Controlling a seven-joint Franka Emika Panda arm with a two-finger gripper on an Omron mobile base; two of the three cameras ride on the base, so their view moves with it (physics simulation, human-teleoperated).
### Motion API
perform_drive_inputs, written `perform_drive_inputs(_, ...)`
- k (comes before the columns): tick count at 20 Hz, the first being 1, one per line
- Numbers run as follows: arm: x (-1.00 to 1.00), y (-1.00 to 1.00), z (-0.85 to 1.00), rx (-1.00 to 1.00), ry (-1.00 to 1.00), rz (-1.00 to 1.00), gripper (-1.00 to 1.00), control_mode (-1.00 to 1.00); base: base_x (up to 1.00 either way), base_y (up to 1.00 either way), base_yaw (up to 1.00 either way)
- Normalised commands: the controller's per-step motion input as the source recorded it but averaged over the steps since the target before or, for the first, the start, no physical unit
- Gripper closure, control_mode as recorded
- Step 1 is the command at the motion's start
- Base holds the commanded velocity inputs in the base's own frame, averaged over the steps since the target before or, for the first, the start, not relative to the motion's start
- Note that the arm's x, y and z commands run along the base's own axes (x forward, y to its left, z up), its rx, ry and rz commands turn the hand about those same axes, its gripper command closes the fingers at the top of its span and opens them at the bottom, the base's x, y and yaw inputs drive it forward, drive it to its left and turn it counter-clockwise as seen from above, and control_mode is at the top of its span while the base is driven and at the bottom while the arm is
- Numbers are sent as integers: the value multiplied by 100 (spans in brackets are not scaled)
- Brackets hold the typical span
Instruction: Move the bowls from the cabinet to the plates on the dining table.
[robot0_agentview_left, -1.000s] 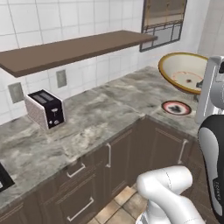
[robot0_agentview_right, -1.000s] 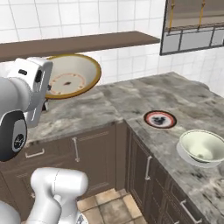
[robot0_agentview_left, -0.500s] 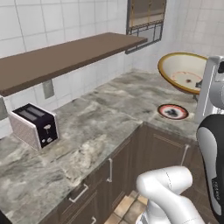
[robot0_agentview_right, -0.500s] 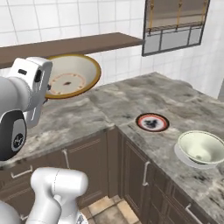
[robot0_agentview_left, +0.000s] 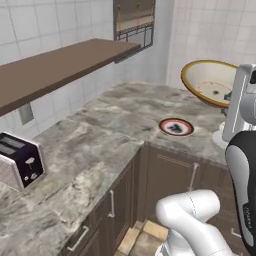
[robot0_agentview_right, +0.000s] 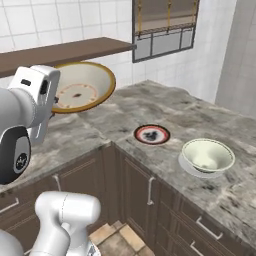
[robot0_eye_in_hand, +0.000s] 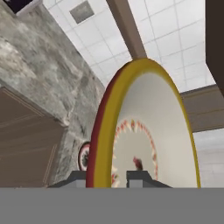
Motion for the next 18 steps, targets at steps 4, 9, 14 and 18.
perform_drive_inputs(4,0,0,0,0,0,0,100,100,43,0,-30)
perform_drive_inputs(9,0,0,0,0,0,0,100,100,49,0,-29)
perform_drive_inputs(14,0,0,0,0,0,0,100,100,55,5,-28)
perform_drive_inputs(18,0,0,0,0,0,0,100,100,59,14,-27)
